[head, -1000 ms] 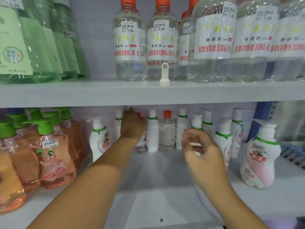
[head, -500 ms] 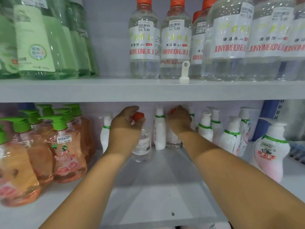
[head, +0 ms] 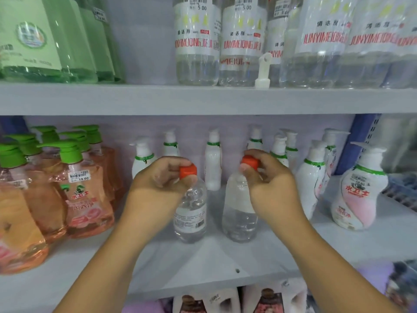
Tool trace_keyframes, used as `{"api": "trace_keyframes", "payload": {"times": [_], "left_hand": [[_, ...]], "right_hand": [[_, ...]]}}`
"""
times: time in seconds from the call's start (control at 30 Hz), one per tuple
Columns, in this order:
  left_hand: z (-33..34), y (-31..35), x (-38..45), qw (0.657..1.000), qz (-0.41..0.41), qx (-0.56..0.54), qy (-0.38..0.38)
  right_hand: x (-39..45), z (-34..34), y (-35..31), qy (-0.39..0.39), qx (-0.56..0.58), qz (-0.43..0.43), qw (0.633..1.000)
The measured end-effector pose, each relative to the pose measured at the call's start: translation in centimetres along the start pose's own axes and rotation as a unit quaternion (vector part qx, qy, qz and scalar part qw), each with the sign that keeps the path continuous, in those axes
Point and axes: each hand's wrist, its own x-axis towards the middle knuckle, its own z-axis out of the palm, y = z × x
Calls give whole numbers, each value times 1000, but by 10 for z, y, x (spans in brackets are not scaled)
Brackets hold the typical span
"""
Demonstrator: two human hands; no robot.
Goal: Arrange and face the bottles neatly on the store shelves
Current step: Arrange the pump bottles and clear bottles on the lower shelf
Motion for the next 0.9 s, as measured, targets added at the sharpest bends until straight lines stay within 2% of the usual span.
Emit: {"api": "trace_keyframes", "payload": {"times": [0.1,0.2,0.33,0.47,0.67,0.9], "left_hand": [[-1,1,-3,999,-5,-26,-44],[4,-3,-11,997,10,1,-83],[-2,-21,-35,996,-2,44,-78],[-7,-41,-65,990,-60,75,-101],[6,-42,-73,987,-83,136,-21],[25,-18,-100,983,-76,168,27]], "right_hand": [[-31,-7,-11,-42,-12,-10,999],[-43,-2,-13,-32,-8,-17,999],[-66,1,7,-14,58,40,997],[-92,-4,26,-53,66,109,990],[-85,-11,29,-109,42,125,985],[-94,-41,18,-135,47,118,983]]}}
